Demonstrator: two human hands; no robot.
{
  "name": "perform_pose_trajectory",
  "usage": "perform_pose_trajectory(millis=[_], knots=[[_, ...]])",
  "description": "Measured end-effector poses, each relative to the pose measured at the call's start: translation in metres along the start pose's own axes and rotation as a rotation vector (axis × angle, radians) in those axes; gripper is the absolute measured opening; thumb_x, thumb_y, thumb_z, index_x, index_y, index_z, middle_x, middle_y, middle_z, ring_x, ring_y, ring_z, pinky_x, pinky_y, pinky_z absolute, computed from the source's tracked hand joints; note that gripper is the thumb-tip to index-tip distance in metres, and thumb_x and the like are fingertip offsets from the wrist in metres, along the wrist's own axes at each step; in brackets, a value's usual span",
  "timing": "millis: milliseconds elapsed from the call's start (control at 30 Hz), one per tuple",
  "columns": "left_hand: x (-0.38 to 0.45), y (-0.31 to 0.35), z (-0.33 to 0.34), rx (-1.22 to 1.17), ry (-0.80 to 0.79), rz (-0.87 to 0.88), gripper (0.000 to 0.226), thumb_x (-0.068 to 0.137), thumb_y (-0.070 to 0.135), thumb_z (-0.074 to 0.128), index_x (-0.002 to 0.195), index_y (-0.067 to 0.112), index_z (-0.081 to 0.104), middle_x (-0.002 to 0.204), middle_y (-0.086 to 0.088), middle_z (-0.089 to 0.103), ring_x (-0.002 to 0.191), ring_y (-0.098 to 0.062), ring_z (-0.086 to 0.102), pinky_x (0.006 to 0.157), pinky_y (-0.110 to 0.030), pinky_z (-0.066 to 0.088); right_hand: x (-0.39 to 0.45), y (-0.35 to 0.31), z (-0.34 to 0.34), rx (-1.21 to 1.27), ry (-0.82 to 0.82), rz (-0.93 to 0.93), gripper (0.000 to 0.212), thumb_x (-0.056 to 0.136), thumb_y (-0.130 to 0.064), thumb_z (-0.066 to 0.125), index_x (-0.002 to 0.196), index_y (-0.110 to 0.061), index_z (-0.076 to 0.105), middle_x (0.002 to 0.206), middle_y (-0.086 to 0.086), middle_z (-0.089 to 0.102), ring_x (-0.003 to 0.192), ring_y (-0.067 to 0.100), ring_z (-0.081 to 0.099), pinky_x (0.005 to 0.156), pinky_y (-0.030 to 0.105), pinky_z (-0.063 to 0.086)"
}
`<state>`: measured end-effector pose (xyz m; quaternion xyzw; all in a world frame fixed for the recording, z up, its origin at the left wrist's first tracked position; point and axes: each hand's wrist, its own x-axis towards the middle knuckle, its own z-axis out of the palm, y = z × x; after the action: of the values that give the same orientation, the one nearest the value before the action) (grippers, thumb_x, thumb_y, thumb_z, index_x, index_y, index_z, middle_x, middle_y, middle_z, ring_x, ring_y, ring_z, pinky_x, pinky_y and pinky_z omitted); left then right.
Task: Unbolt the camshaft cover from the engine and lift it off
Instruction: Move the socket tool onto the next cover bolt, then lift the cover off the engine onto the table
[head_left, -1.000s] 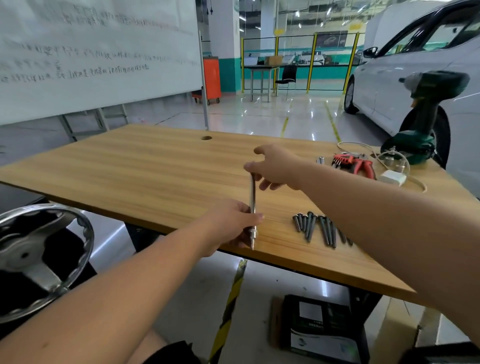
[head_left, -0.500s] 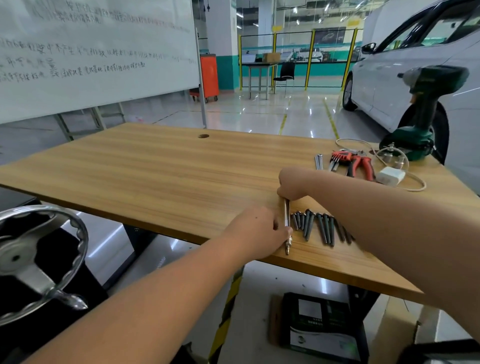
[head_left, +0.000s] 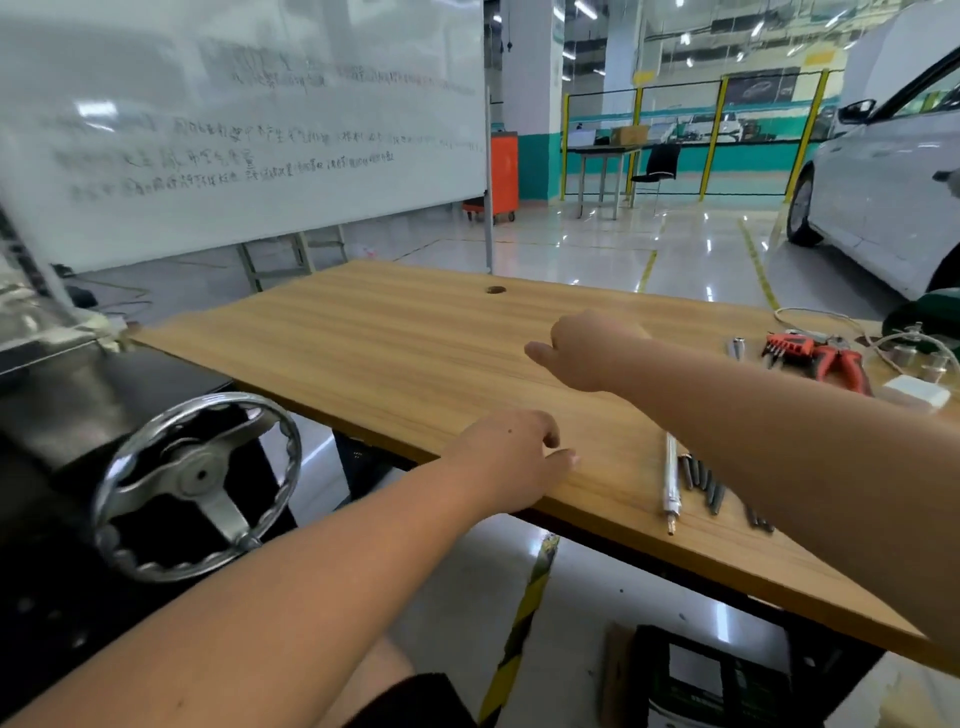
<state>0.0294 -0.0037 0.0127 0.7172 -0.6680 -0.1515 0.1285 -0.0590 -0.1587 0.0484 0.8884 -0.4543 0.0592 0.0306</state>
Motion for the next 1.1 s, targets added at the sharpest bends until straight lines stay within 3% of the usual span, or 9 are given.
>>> perform_pose_trajectory(millis=[100, 267, 400, 500, 700, 767, 867, 967, 1100], knots=[[-0.022, -0.041, -0.033, 0.118, 0.1, -0.097, 0.045, 0.103, 0.05, 0.05, 0.136, 0.021, 0.057, 0.124, -0.002, 0.068, 0.099, -0.018, 0.06, 0.079, -0.034, 0.047, 0.01, -0.072, -0.015, 0.154, 0.067, -0.151, 0.058, 0.102, -0.062, 0.029, 0.074, -0.017, 0.053, 0.073, 0.003, 0.059, 0.064, 0.019, 0.056, 0.052, 0.031, 0.04], [-0.112, -0.124, -0.114, 0.252, 0.353, -0.328, 0.031, 0.101, 0.045, 0.056, 0.118, 0.02, 0.065, 0.108, -0.005, 0.071, 0.102, -0.029, 0.066, 0.076, -0.035, 0.05, 0.008, -0.232, -0.06, 0.337, 0.159, -0.496, 0.061, 0.105, -0.057, 0.027, 0.071, -0.014, 0.054, 0.069, 0.004, 0.055, 0.064, 0.018, 0.051, 0.052, 0.031, 0.028], [-0.223, -0.171, -0.167, 0.371, 0.48, -0.508, 0.03, 0.1, 0.044, 0.059, 0.11, 0.018, 0.069, 0.105, -0.005, 0.071, 0.1, -0.027, 0.067, 0.079, -0.039, 0.055, -0.016, -0.351, -0.093, 0.332, 0.146, -0.774, 0.057, 0.106, -0.054, 0.027, 0.066, -0.017, 0.043, 0.07, 0.004, 0.041, 0.077, 0.026, 0.046, 0.066, 0.035, 0.031], [-0.302, -0.189, -0.193, 0.33, 0.538, -0.623, 0.021, 0.101, 0.037, 0.062, 0.11, 0.02, 0.069, 0.105, 0.003, 0.072, 0.098, -0.019, 0.067, 0.084, -0.038, 0.056, -0.035, -0.419, -0.104, 0.4, 0.173, -0.91, 0.056, 0.104, -0.059, 0.029, 0.067, -0.019, 0.044, 0.076, 0.005, 0.045, 0.081, 0.025, 0.045, 0.072, 0.034, 0.034], [-0.434, -0.209, -0.223, 0.337, 0.919, -0.807, 0.002, 0.099, 0.038, 0.065, 0.098, 0.037, 0.064, 0.087, 0.027, 0.058, 0.082, 0.01, 0.055, 0.069, -0.012, 0.04, -0.068, -0.502, -0.107, 0.455, 0.152, -1.036, 0.052, 0.099, -0.065, 0.039, 0.077, -0.02, 0.055, 0.08, 0.004, 0.06, 0.068, 0.015, 0.051, 0.061, 0.033, 0.04], [-0.479, -0.22, -0.23, 0.347, 1.061, -0.918, 0.004, 0.098, 0.038, 0.065, 0.1, 0.036, 0.062, 0.087, 0.025, 0.057, 0.081, 0.009, 0.053, 0.068, -0.013, 0.037, -0.072, -0.513, -0.102, 0.4, 0.146, -1.061, 0.051, 0.099, -0.062, 0.042, 0.084, -0.017, 0.06, 0.079, 0.004, 0.059, 0.067, 0.013, 0.051, 0.057, 0.031, 0.038], [-0.538, -0.24, -0.235, 0.32, 1.24, -1.115, 0.007, 0.099, 0.038, 0.063, 0.102, 0.032, 0.062, 0.091, 0.016, 0.059, 0.081, -0.004, 0.054, 0.072, -0.025, 0.039, -0.073, -0.519, -0.094, 0.387, 0.084, -1.085, 0.053, 0.102, -0.053, 0.045, 0.086, -0.007, 0.066, 0.077, 0.01, 0.065, 0.069, 0.022, 0.061, 0.064, 0.034, 0.052], [-0.578, -0.259, -0.226, 0.156, 1.332, -1.277, 0.024, 0.101, 0.044, 0.057, 0.107, 0.022, 0.064, 0.109, 0.001, 0.065, 0.093, -0.016, 0.056, 0.079, -0.031, 0.041, -0.07, -0.518, -0.086, 0.427, 0.124, -1.106, 0.047, 0.103, -0.05, 0.043, 0.089, -0.012, 0.065, 0.077, 0.007, 0.064, 0.07, 0.021, 0.06, 0.066, 0.034, 0.051], [-0.589, -0.272, -0.214, -0.724, 1.616, -1.082, 0.051, 0.102, 0.061, 0.049, 0.118, 0.016, 0.066, 0.114, -0.008, 0.073, 0.1, -0.028, 0.07, 0.093, -0.042, 0.055, -0.056, -0.516, -0.071, 0.395, 0.169, -1.007, 0.053, 0.099, -0.064, 0.031, 0.084, -0.02, 0.057, 0.078, 0.002, 0.058, 0.072, 0.02, 0.056, 0.069, 0.036, 0.052]])
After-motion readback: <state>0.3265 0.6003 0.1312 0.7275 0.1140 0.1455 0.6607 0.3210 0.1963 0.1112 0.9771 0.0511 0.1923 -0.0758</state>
